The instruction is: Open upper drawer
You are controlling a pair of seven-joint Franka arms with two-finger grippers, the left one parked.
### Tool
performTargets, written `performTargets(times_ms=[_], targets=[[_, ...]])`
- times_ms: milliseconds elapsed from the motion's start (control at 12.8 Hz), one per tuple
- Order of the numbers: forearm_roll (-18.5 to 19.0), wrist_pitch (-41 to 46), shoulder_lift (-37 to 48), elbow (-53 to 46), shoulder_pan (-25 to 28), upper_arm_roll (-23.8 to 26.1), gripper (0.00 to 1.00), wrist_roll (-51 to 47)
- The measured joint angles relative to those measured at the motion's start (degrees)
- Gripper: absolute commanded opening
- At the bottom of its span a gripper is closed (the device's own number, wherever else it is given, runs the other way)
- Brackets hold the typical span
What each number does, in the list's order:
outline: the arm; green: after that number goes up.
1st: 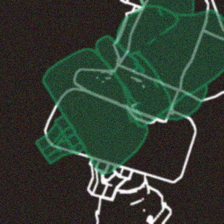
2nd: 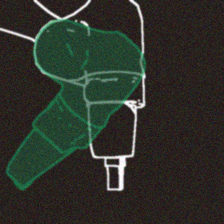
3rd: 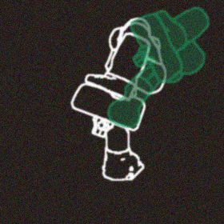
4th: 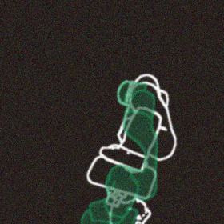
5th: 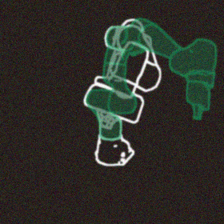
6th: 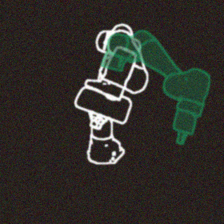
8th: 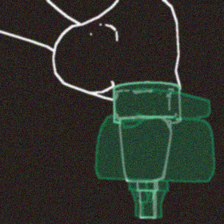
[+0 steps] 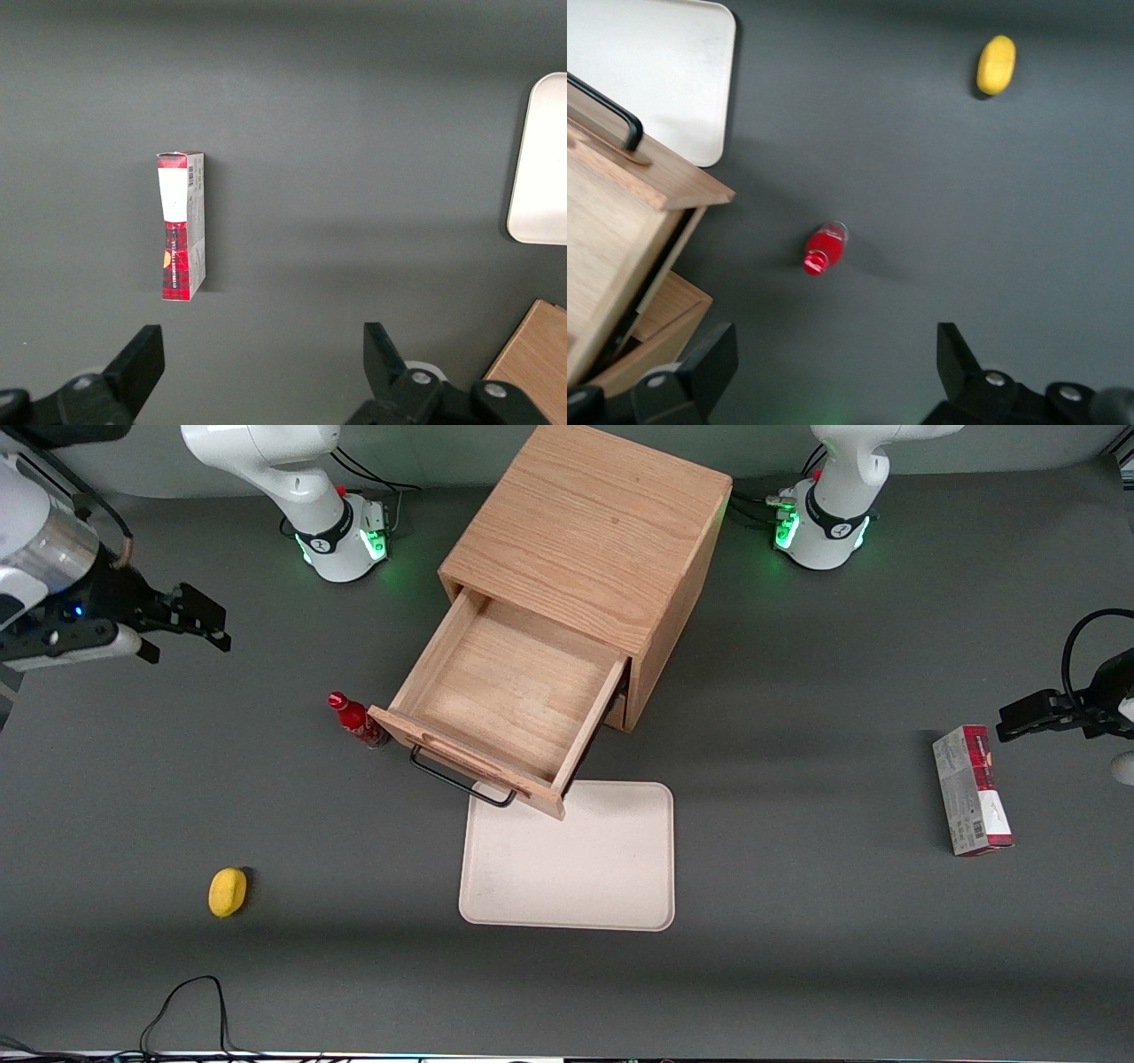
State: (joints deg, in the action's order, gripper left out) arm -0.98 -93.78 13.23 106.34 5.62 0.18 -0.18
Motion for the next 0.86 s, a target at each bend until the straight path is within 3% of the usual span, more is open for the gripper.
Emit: performTargets(times_ms=[391, 859], targets=[[2.44, -2.24, 0.46, 1.91, 0.0, 0.02, 1.0, -0.9], [2.44, -2.43, -1.32, 1.48, 0.0, 0.02, 1.0, -2.44]])
